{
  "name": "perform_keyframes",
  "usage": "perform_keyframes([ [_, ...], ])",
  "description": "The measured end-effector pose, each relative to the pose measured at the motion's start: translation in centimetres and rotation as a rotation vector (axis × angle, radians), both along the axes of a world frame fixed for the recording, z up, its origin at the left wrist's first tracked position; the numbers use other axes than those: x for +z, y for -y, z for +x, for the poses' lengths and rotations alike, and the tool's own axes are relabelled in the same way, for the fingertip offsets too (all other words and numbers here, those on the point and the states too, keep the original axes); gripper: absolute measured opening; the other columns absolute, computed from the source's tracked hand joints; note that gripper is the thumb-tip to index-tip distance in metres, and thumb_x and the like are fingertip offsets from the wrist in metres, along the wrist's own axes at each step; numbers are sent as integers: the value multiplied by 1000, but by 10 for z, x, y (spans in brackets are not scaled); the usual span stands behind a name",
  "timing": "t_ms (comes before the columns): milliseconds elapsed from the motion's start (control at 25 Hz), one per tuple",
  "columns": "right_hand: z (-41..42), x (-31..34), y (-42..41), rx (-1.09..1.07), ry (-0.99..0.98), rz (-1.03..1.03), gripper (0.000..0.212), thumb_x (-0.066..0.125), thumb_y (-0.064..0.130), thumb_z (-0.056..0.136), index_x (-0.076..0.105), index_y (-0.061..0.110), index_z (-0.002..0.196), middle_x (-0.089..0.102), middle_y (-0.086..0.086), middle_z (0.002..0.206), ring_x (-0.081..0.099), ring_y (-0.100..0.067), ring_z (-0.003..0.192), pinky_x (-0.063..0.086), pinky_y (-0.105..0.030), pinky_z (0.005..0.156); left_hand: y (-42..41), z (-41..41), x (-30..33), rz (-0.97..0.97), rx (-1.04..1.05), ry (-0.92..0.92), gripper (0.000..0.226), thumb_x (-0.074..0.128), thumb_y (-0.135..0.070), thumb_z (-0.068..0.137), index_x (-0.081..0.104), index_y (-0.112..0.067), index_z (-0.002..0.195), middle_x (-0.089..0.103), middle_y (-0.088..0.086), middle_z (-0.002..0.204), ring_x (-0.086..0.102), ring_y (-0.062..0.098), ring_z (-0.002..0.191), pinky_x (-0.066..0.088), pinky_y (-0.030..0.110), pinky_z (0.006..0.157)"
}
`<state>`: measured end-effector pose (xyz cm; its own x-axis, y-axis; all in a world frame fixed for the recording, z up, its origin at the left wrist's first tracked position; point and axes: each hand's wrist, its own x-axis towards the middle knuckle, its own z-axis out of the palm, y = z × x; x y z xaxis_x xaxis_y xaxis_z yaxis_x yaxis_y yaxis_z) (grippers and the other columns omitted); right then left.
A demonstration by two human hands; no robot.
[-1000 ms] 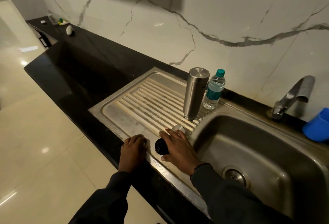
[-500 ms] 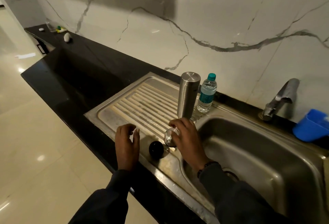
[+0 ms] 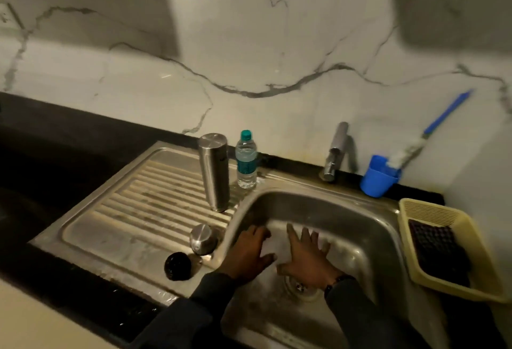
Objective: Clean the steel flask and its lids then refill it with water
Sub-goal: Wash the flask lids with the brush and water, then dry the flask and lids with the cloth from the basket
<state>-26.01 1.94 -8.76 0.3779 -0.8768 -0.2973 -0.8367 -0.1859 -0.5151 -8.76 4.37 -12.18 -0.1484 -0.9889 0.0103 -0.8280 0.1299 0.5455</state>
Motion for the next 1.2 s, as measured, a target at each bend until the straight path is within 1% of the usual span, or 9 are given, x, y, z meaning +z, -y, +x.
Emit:
perform_keyframes([
  [40, -15, -5, -4, 23, -124, 56, 83, 60, 44, 89, 11, 23, 153, 7, -13, 160, -1, -38, 147, 2, -55, 116, 4, -10, -10, 110, -41, 58, 53, 62, -40, 95, 47, -11, 137, 49, 8, 135, 48, 23, 123, 39, 32, 102],
  [80, -28, -7, -7, 0, -137, 58, 82, 56, 45, 92, 8, 22, 154, 5, -11, 161, -5, -35, 148, -3, -53, 117, 7, -19, -16, 165, -67, 67, 57, 60, -42, 96, 44, -13, 141, 46, 7, 141, 47, 23, 127, 38, 30, 105],
  [280, -96, 11, -2, -280, 195, -213, 47, 60, 26, 93, 49, 18, 137, 55, -2, 137, 50, -18, 125, 38, -34, 107, 32, -76, -12, 152, -159, -68, 42, 59, -33, 99, 50, -15, 136, 57, 2, 133, 59, 21, 116, 46, 26, 94],
  [400, -138, 31, 7, -481, 312, -451, 25, 55, 17, 94, 66, 13, 116, 68, -3, 112, 61, -17, 103, 46, -29, 90, 45, -124, 0, 119, -237, -196, 41, 58, -28, 100, 50, -17, 138, 61, 3, 132, 62, 18, 112, 45, 18, 86],
  [520, -189, 43, 18, -736, 208, -603, 33, 43, 23, 94, 69, 5, 102, 69, -13, 100, 62, -29, 95, 47, -35, 84, 52, -173, 8, 80, -304, -284, 44, 57, -22, 101, 48, -16, 143, 60, 6, 137, 62, 18, 115, 40, 4, 81],
  [760, -260, 35, 36, -821, -115, -301, 26, 49, 12, 96, 54, -1, 118, 61, -19, 118, 59, -35, 107, 49, -37, 86, 68, -254, 17, -6, -427, -246, 53, 53, -22, 102, 36, -11, 151, 42, 10, 153, 40, 25, 139, 29, 26, 112],
  [880, -256, 23, 45, -815, -189, -119, 32, 53, 13, 94, 51, -1, 123, 59, -18, 125, 57, -34, 113, 48, -37, 90, 74, -267, 7, -1, -431, -188, 51, 47, -27, 104, 35, -13, 151, 43, 10, 150, 41, 26, 137, 33, 32, 110],
  [1080, -252, 9, 67, -949, 78, 25, 57, 69, 22, 86, 44, 3, 134, 57, -15, 130, 54, -34, 119, 48, -42, 99, 83, -267, 0, -37, -444, -133, 48, 45, -30, 105, 38, -18, 151, 46, 6, 148, 42, 22, 134, 37, 31, 109],
  [1200, -250, 10, 73, -1058, 236, 16, 40, 57, 10, 93, 49, -7, 128, 56, -24, 128, 52, -38, 120, 42, -41, 98, 83, -267, -1, -31, -445, -146, 49, 46, -31, 104, 39, -20, 151, 44, 5, 152, 40, 22, 138, 36, 32, 111],
])
